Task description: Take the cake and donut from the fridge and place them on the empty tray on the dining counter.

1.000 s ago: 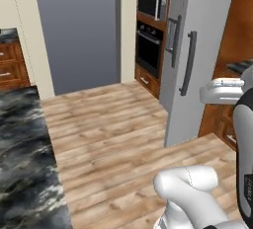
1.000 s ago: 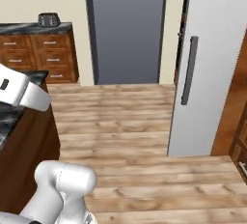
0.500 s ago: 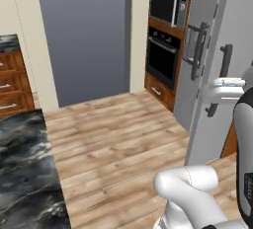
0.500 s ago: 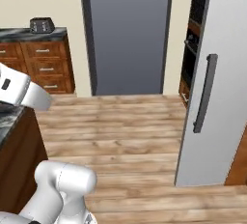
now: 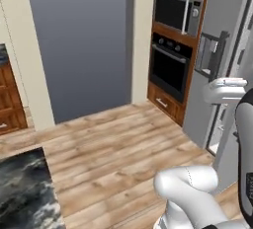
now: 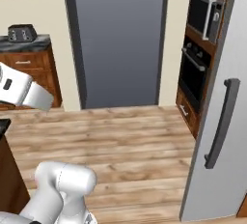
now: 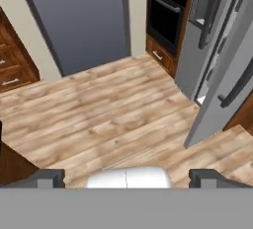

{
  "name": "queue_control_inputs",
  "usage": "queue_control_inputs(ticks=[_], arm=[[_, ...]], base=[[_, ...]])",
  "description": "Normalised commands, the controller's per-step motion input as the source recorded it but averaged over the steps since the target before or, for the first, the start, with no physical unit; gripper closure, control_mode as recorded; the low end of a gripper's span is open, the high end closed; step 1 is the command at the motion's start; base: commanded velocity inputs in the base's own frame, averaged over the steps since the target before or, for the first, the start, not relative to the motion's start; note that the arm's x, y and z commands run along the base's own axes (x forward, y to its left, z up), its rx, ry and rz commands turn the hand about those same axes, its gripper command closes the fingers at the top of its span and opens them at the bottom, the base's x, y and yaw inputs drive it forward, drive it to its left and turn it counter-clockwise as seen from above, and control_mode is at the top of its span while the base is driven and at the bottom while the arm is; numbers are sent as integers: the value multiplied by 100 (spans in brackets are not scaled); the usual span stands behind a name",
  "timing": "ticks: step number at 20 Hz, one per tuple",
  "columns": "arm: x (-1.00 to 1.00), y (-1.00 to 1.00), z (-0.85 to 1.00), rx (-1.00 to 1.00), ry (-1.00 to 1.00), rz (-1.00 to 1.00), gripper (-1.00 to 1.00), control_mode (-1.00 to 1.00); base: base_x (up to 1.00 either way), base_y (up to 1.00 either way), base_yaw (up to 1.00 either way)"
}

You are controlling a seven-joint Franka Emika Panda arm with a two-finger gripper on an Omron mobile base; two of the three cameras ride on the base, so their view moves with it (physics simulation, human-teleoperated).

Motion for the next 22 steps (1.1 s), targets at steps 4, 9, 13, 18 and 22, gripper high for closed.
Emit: queue_control_inputs(ticks=[4,9,13,18,22], arm=[[0,0,0,0,0,0,-100,100],[0,0,0,0,0,0,-100,100],[0,0,0,0,0,0,-100,100],[0,0,0,0,0,0,-100,100],[0,0,0,0,0,0,-100,100]], base=[[100,35,-55],[100,75,-67],[100,95,-63],[100,96,-61],[98,100,-41]])
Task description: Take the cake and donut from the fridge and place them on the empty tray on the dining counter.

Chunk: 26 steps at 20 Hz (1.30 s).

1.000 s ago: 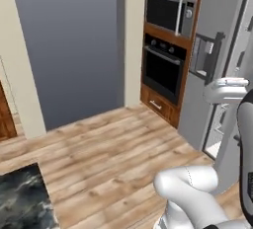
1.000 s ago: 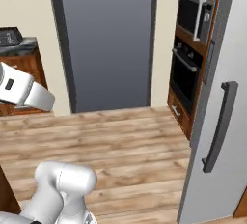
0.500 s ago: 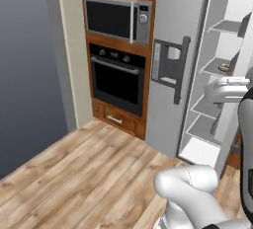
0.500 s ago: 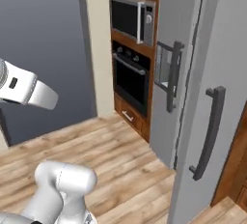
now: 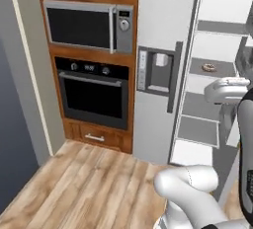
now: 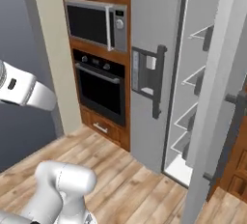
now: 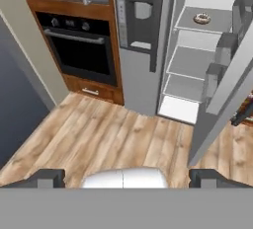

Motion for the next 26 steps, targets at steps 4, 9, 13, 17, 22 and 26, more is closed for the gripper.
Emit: queue_control_inputs(ticks=[4,9,13,17,22,26], arm=[[0,0,0,0,0,0,-100,100],[0,0,0,0,0,0,-100,100],[0,0,0,0,0,0,-100,100],[0,0,0,0,0,0,-100,100],[0,0,0,0,0,0,-100,100],[0,0,0,0,0,0,-100,100]], base=[[94,100,-34],[69,70,-67],[61,63,-73],[43,50,-79],[85,30,-61],[100,17,-30]])
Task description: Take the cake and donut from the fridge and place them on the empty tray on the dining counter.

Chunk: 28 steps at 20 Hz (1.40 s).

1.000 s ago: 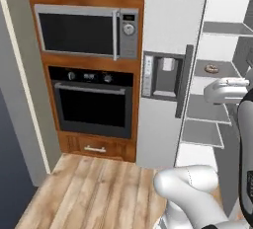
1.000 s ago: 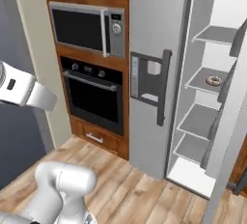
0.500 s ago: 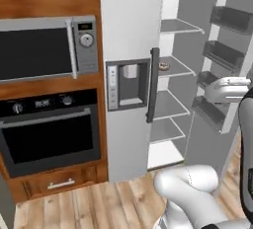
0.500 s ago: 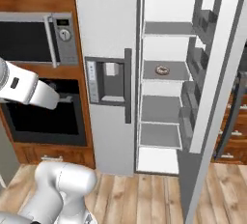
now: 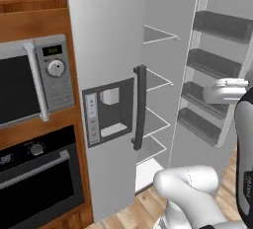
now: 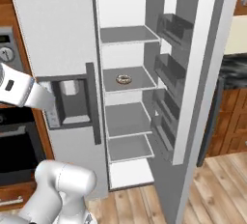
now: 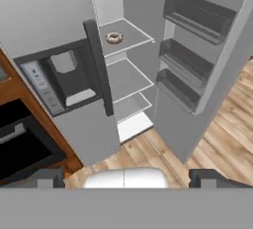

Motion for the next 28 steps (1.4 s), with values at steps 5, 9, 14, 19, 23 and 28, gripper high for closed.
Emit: queue_control_inputs(ticks=[5,9,14,19,23,28], arm=[[0,0,0,0,0,0,-100,100],[0,0,0,0,0,0,-100,100],[0,0,0,0,0,0,-100,100],[0,0,0,0,0,0,-100,100],[0,0,0,0,0,0,-100,100],[0,0,0,0,0,0,-100,100]], base=[[100,-5,-11],[100,-72,-1],[100,-45,0],[100,14,-9],[100,6,1],[100,28,-34]])
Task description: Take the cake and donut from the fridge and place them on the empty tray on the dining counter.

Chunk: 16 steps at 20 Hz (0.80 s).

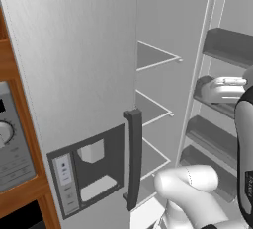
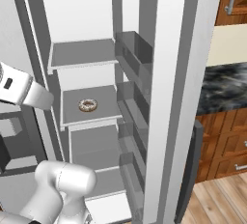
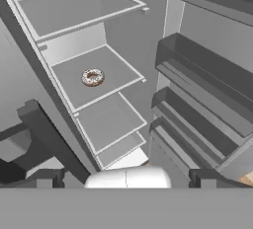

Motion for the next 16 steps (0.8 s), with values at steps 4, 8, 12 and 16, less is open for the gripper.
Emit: queue_control_inputs(ticks=[4,8,12,16], arm=[[100,4,-61,0,11,-12,-100,-100],[97,15,-60,0,5,-3,-100,-100],[78,0,-51,0,1,0,-100,-100],[79,0,-37,0,0,0,-100,-100]], base=[[0,0,0],[0,0,0],[0,0,0],[0,0,0]])
